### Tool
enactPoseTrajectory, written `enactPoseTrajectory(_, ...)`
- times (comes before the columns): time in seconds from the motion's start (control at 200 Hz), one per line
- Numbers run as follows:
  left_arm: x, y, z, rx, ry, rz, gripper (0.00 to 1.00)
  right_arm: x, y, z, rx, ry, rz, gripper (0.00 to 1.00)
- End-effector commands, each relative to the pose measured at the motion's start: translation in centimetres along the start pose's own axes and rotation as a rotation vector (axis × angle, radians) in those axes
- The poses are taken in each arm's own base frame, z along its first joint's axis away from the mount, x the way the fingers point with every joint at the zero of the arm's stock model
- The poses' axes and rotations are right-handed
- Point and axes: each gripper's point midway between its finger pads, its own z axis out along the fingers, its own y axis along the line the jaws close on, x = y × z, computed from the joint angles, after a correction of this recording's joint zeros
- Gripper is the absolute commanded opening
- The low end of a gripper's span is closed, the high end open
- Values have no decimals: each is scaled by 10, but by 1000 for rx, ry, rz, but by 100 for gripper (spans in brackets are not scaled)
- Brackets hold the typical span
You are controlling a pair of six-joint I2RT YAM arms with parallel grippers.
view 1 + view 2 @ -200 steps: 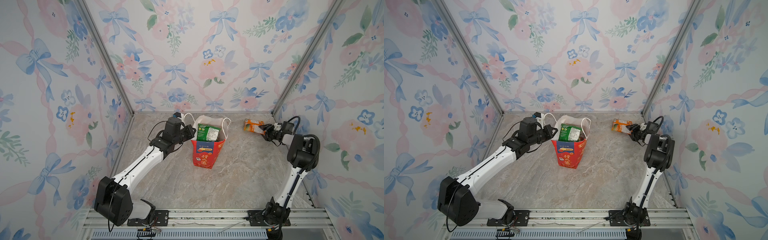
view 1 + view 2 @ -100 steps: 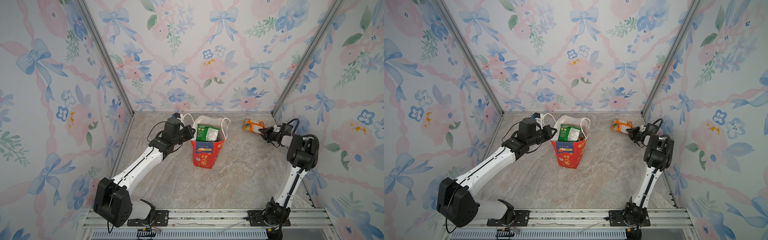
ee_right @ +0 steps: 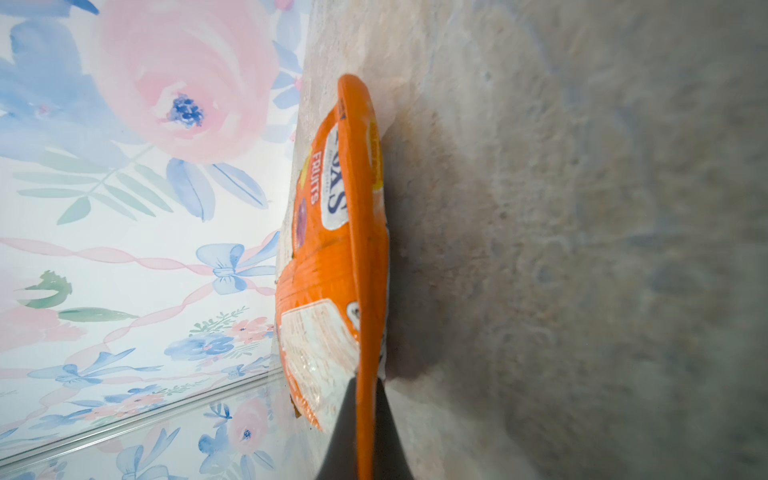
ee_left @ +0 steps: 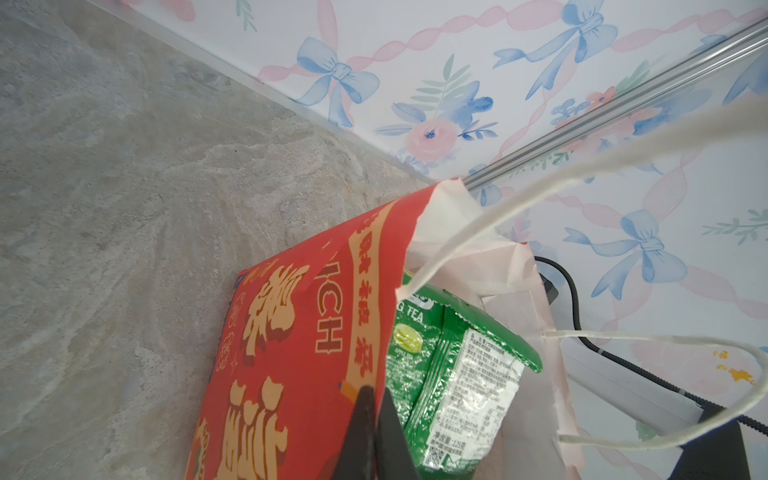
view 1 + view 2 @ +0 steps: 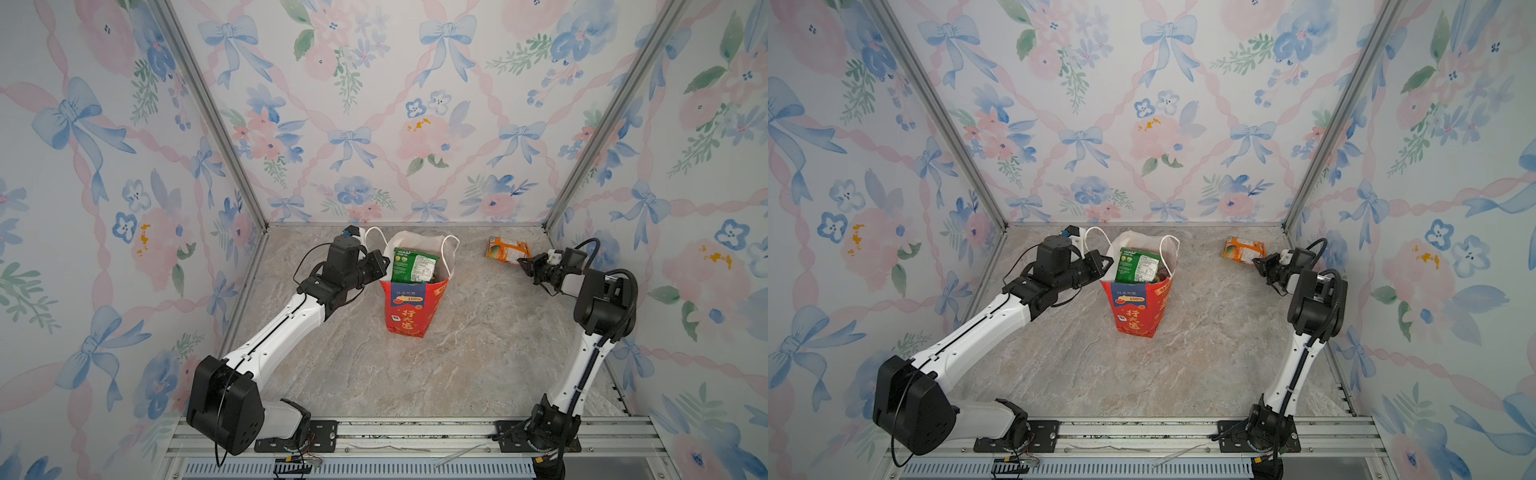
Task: Place the snacks into the paper bag
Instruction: 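Lower the right gripper onto the orange Fox's packet and close, then lift the orange packet upright with the right gripper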
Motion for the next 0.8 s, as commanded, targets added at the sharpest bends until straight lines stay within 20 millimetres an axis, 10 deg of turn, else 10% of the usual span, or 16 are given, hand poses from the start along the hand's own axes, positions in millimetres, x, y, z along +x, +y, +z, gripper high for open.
enactPoseTrajectory(0.0,-13,-16,-13,57,-49,16,0,0,9,-1,-78,15,-13,0)
enactPoseTrajectory(0.33,-15,-21,-16,73,-50,17,0,-6,70,-22,-280,-10,-84,0)
enactPoseTrajectory(0.795,-19,-26,-18,85,-59,22,0,36,234,-92,-304,36,-453,0)
